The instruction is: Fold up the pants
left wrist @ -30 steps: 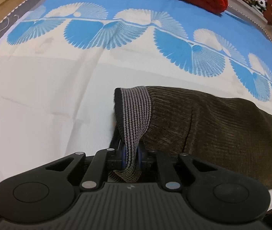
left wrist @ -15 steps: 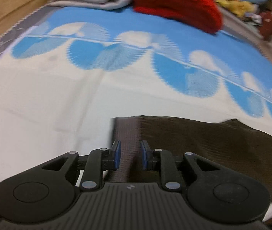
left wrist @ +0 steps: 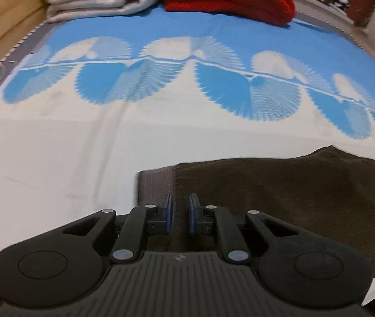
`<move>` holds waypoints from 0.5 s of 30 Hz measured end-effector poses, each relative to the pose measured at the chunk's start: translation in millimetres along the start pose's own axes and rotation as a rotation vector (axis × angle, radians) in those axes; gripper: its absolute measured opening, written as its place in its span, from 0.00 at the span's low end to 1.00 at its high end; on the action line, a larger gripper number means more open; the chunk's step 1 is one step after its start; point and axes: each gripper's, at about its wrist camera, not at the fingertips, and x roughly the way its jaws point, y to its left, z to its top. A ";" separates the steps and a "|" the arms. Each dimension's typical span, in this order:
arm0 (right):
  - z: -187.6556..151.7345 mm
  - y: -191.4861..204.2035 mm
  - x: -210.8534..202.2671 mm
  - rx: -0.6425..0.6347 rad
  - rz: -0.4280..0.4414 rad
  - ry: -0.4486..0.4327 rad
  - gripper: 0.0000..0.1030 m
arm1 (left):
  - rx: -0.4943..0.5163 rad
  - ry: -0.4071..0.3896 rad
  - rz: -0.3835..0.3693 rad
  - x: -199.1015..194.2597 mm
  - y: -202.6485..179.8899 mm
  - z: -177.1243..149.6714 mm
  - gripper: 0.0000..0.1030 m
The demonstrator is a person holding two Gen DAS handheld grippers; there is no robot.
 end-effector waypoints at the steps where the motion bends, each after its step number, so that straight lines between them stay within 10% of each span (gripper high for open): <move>1: -0.5 3.1 0.3 -0.015 0.005 0.000 0.29 | 0.016 0.017 0.001 7.7 -5.4 2.1 0.12; 6: -3.7 16.8 3.2 -0.068 0.009 0.015 0.29 | 0.115 0.208 0.111 59.2 -17.8 -4.0 0.13; 15: -5.3 21.4 3.7 -0.074 0.012 0.022 0.29 | -0.003 0.056 -0.040 19.0 -3.4 4.6 0.22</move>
